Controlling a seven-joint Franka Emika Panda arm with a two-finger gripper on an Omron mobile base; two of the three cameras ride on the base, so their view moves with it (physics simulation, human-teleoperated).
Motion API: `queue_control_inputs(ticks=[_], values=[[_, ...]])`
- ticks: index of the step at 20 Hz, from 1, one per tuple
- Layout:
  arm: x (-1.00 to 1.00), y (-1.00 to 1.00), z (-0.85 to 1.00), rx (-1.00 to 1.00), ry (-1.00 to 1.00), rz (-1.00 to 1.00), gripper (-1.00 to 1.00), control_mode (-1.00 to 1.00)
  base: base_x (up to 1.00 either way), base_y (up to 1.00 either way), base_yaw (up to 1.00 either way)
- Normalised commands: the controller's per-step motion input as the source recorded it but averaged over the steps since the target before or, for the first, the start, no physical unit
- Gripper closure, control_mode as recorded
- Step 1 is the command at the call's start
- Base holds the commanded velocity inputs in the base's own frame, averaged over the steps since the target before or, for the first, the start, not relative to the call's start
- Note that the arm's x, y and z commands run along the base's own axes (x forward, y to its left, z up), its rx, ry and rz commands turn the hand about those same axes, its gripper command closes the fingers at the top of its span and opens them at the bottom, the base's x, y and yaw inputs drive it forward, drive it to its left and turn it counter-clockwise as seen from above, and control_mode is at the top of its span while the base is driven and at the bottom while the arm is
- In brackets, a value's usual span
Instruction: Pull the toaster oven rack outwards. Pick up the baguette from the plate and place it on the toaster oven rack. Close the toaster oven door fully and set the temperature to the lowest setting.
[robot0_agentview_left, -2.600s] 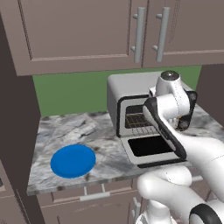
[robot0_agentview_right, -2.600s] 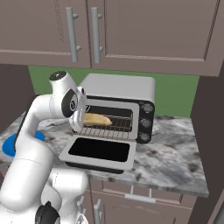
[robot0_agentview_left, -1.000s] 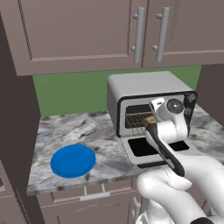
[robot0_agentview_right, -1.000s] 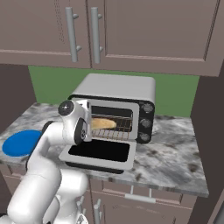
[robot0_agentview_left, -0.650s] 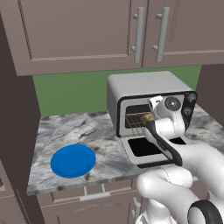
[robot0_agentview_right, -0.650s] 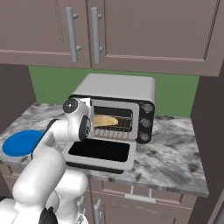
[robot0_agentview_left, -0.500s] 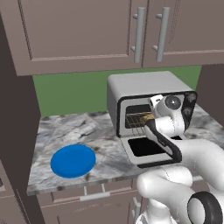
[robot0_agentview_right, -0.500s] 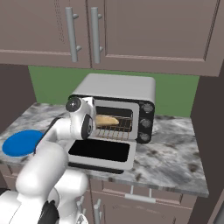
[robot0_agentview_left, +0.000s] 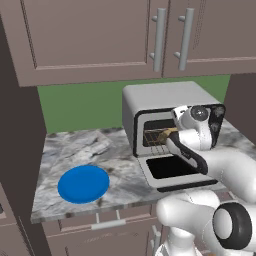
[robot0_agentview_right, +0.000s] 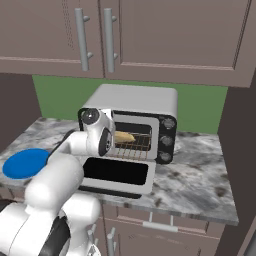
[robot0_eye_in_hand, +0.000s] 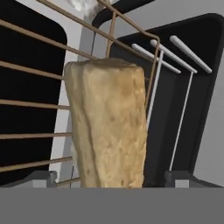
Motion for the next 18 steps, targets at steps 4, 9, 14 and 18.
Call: queue_control_inputs(ticks=[4, 9, 14, 18], values=[[-0.09, -0.01, 0.07, -0.01, 0.00, 0.00, -1.00, -1.00, 0.00, 0.00, 0.00], [-0.37, -0.03, 0.25, 0.00, 0.00, 0.00, -1.00, -1.00, 0.00, 0.00, 0.00], [-0.57, -0.14, 0.15, 0.00, 0.00, 0.00, -1.00, -1.00, 0.00, 0.00, 0.00], [-0.66, -0.24, 0.01, 0.00, 0.07, -0.01, -1.00, -1.00, 0.00, 0.00, 0.00]])
